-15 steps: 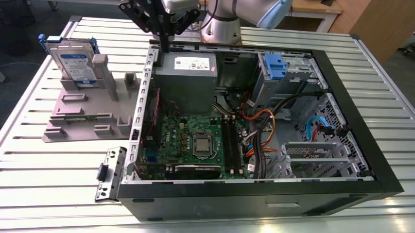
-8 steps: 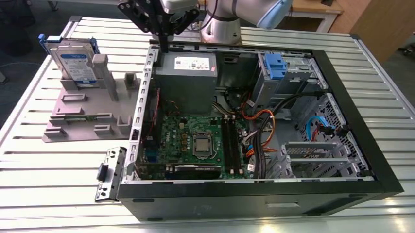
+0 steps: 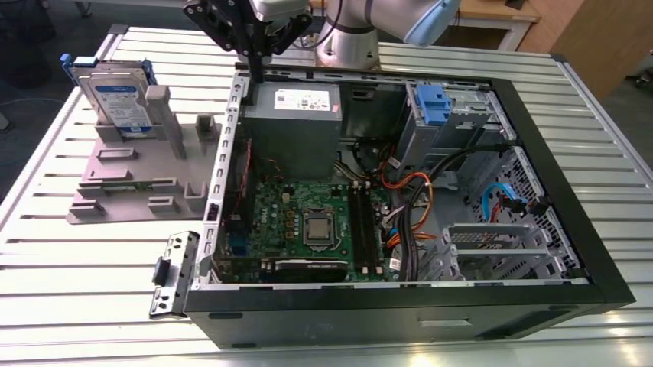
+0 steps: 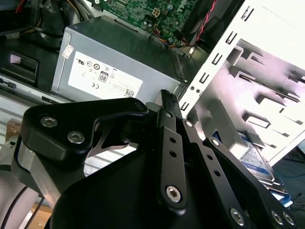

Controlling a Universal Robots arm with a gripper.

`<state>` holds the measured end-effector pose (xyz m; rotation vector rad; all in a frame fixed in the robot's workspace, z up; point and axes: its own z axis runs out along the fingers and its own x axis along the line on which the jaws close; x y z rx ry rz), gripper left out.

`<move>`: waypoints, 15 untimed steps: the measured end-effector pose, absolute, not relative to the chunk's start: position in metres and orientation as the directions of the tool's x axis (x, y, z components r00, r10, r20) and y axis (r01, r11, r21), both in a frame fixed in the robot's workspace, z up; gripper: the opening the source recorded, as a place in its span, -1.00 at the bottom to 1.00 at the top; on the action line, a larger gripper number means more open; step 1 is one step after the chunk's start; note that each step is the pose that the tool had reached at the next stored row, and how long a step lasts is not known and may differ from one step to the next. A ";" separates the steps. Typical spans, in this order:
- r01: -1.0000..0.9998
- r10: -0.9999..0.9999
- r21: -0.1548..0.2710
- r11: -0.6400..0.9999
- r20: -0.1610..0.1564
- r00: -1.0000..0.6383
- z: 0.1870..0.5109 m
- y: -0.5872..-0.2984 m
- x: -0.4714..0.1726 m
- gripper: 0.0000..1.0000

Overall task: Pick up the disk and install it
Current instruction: 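Reach for the disk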

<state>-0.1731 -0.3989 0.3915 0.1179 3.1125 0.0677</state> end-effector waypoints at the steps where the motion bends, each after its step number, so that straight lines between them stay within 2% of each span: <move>1: 0.075 0.076 0.044 0.996 -0.024 -0.997 0.391 -0.399 -0.173 -0.80; 15: 0.075 0.076 0.044 0.996 -0.024 -0.997 0.391 -0.399 -0.179 -0.80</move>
